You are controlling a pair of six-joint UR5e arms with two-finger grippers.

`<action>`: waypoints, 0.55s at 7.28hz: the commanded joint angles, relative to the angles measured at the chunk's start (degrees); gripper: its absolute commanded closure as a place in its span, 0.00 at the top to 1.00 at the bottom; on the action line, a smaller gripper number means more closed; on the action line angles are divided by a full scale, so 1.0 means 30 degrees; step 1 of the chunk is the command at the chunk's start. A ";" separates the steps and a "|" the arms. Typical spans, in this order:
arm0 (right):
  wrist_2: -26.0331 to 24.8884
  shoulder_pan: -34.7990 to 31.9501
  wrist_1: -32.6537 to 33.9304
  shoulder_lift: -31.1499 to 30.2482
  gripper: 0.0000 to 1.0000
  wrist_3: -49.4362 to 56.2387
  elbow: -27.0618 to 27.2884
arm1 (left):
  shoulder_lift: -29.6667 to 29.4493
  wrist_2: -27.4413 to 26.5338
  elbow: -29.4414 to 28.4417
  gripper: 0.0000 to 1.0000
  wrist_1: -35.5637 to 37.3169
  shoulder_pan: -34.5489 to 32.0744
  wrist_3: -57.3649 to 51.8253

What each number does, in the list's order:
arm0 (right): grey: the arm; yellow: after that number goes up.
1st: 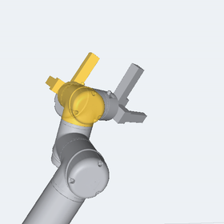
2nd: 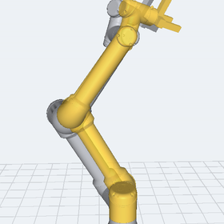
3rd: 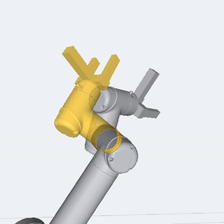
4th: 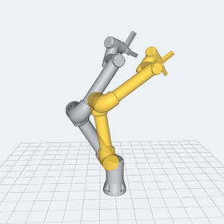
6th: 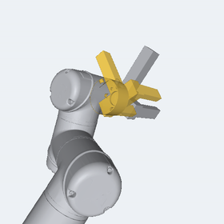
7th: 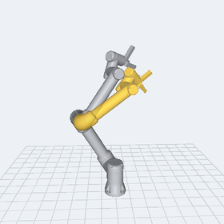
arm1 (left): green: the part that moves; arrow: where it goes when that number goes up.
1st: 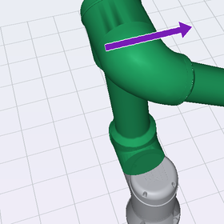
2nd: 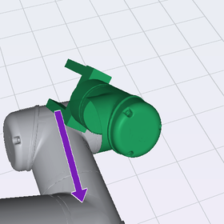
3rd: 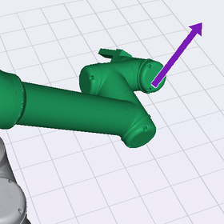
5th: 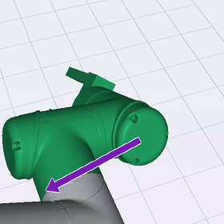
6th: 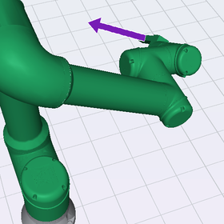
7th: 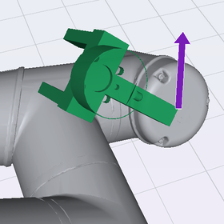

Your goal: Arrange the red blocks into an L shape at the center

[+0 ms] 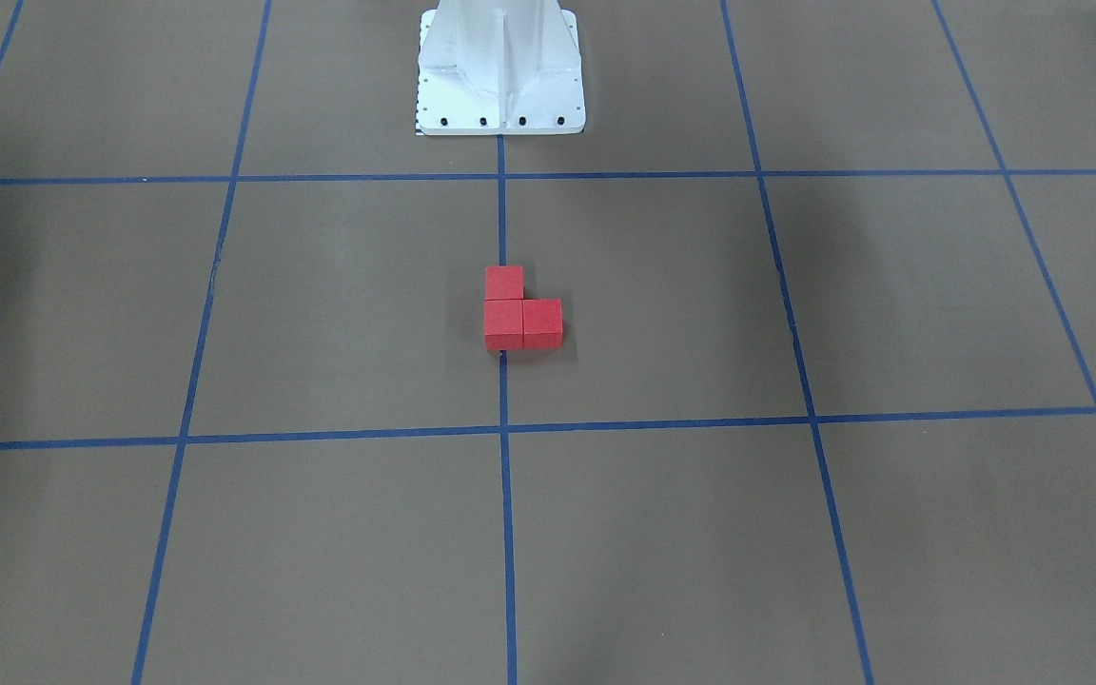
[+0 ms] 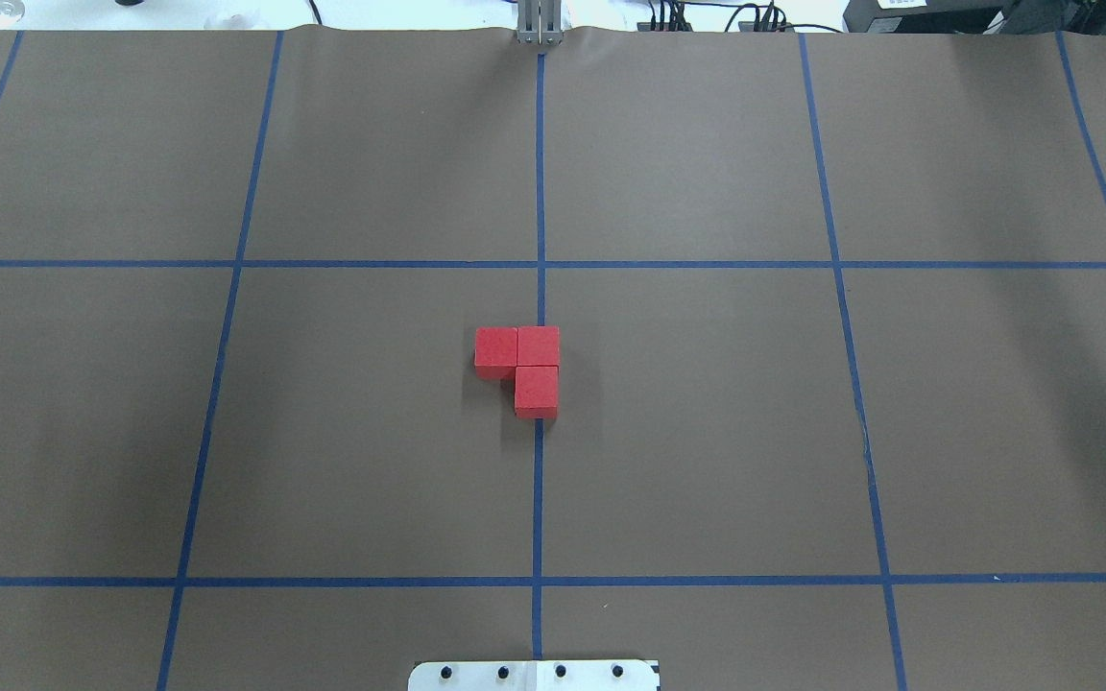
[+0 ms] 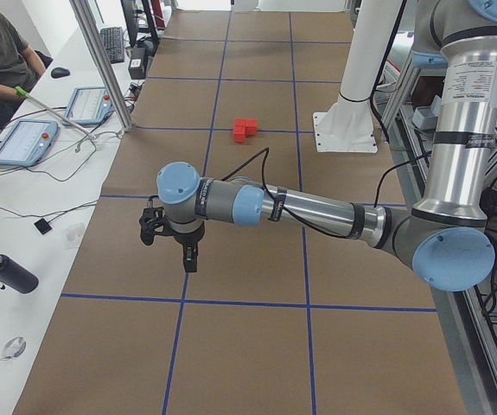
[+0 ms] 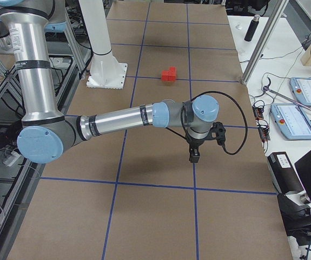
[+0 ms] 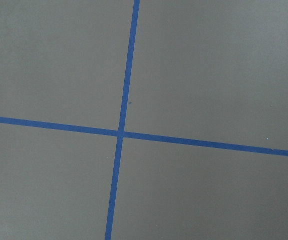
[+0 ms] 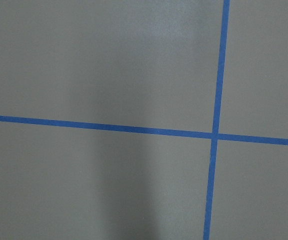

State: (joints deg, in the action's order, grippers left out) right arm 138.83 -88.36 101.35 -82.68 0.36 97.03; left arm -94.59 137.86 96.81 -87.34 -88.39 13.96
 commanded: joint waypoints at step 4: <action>-0.0192 -0.0077 -0.0032 -0.0007 1.00 0.0026 -0.0028 | 0.0005 -0.0045 0.0017 1.00 0.0023 -0.0010 0.0005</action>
State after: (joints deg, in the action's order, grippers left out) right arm 138.30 -88.59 101.28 -82.59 0.44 96.86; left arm -94.57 137.80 96.85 -87.28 -88.35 13.97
